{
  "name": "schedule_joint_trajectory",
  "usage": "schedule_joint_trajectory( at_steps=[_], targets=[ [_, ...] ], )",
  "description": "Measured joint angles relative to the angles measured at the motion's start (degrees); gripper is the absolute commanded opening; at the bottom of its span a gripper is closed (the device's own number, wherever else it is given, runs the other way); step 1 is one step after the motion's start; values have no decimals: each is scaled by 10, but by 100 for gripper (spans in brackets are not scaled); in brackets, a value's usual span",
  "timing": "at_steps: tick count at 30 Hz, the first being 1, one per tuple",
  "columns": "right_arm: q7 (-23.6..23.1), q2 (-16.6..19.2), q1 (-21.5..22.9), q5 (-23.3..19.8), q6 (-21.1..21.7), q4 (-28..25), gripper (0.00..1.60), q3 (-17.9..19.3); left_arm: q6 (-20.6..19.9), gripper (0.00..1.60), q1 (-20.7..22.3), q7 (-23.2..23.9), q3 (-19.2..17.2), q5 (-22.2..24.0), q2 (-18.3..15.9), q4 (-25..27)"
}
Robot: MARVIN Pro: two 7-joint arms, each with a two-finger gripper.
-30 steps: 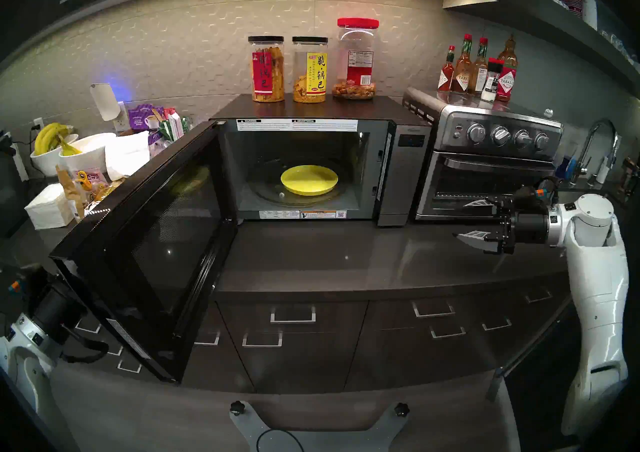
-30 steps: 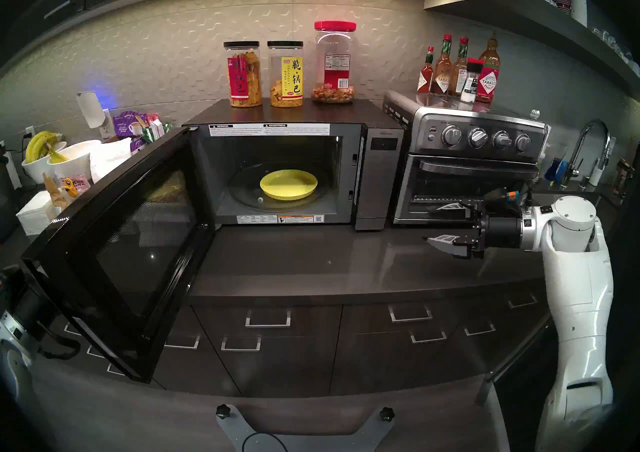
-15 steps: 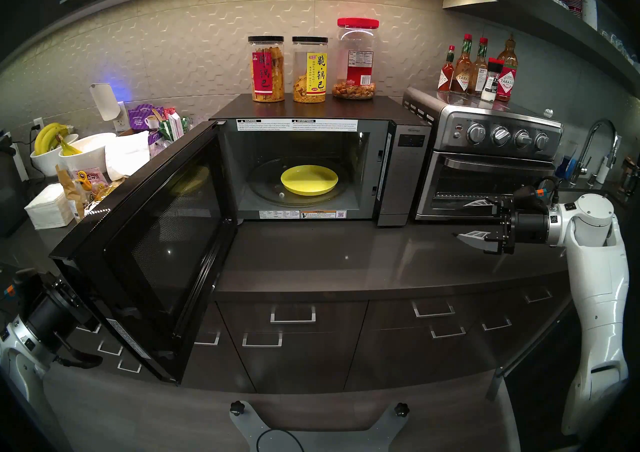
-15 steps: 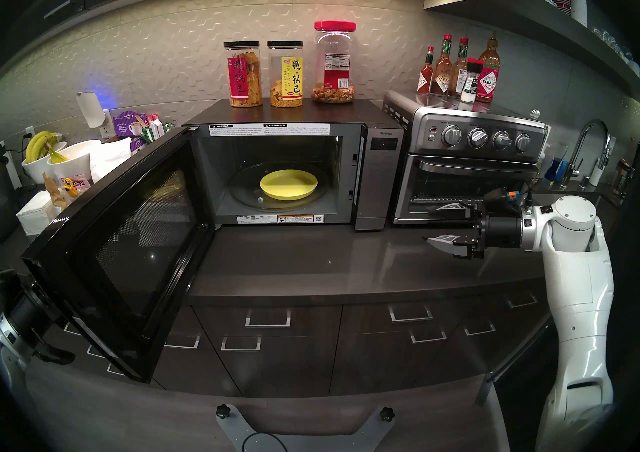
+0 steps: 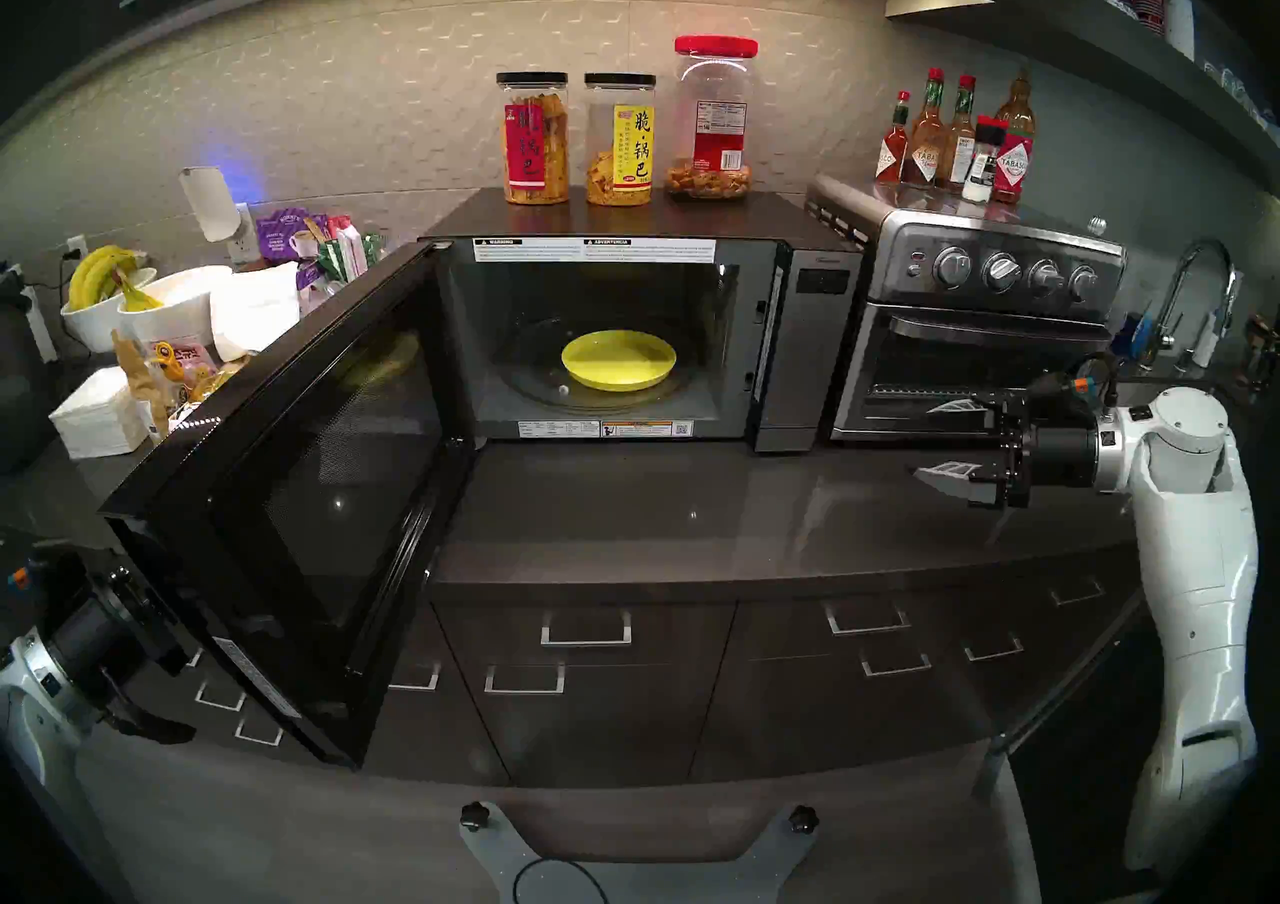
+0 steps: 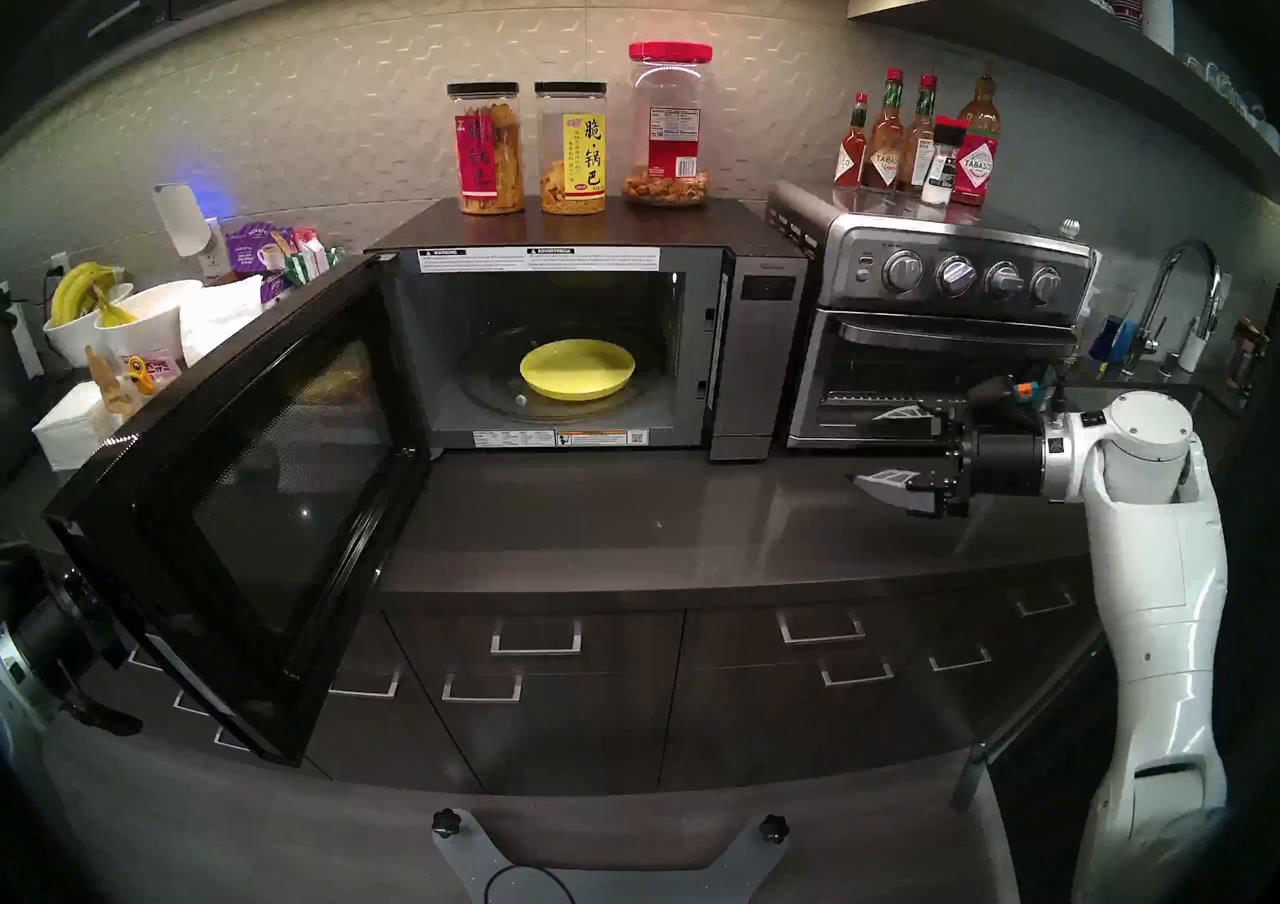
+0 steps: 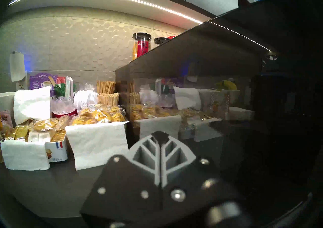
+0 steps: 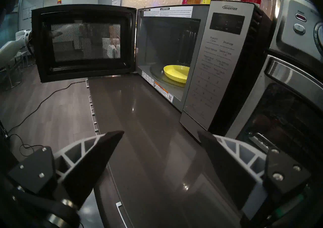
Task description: Open the microwave, put the plate inside, and close the door
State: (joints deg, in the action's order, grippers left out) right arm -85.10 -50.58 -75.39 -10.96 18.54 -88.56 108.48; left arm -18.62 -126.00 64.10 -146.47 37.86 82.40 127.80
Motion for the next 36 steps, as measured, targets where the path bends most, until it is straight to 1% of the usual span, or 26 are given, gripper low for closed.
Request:
schedule_joint_trajectory(
  at_steps=[9,19,36],
  targets=[
    [0,0,0,0,0,0,160,0,-15,0,10,15,13,-3,-24,-1],
    [0,1,0,-1,0,0,160,-1,-28,0,23,17,33,-10,-38,0],
    [0,1,0,-2,0,0,160,-1,-33,0,34,34,53,-12,-44,3]
  ],
)
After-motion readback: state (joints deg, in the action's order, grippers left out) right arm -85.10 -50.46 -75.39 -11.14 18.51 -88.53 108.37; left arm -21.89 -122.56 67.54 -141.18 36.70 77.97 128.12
